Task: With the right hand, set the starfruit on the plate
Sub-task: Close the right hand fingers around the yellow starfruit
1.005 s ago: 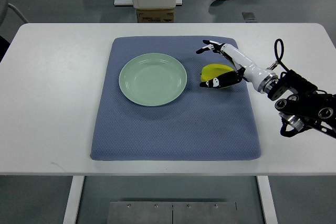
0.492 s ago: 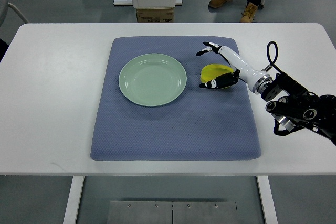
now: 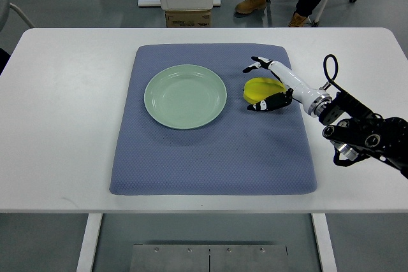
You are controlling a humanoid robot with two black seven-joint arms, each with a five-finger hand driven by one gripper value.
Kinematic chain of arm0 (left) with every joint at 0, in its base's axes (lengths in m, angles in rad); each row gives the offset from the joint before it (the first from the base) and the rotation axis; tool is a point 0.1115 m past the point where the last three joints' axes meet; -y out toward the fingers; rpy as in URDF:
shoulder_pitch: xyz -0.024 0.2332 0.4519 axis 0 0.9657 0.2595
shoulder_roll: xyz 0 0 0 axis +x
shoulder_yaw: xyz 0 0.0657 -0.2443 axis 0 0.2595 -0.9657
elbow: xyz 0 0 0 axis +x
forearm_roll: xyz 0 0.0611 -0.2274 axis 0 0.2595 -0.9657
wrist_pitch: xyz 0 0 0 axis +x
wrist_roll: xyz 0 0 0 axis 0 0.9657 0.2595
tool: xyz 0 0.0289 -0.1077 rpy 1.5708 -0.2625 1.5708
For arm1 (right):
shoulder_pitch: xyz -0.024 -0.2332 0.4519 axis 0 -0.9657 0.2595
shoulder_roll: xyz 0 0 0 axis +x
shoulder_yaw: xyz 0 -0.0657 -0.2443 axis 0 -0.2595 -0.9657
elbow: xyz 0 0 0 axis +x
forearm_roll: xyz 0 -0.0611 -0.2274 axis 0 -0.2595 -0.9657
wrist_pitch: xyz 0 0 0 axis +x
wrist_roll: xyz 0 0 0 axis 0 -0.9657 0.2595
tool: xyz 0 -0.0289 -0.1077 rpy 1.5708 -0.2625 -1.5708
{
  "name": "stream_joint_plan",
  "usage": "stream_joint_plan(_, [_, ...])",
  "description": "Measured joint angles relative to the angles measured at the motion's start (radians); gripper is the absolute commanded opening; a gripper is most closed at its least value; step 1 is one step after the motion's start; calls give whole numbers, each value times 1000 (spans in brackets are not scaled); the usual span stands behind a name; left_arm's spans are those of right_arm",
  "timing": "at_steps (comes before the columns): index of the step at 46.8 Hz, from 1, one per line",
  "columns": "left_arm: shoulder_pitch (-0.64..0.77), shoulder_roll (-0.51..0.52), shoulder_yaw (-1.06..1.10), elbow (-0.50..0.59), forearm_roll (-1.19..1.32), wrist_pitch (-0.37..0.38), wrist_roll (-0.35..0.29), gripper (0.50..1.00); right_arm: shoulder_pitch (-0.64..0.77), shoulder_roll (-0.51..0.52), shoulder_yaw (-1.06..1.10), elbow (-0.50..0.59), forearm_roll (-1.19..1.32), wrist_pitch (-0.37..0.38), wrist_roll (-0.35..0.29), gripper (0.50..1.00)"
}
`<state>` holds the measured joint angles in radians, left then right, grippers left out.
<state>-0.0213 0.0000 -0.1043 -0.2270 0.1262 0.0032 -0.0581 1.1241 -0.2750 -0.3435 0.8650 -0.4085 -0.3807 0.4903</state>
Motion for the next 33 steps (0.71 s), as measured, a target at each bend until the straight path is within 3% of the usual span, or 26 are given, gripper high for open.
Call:
stream_joint_plan(21, [-1, 0, 0, 0, 0, 0, 0, 1000, -26, 16, 0, -48, 0, 8, 0, 979])
stream_joint_plan(26, [0, 0, 0, 0, 0, 0, 0, 1000, -26, 20, -1, -48, 1, 10, -2, 937])
stream_joint_plan(33, [0, 0, 0, 0, 0, 0, 0, 1000, -20, 27, -47, -54, 2, 11, -1, 837])
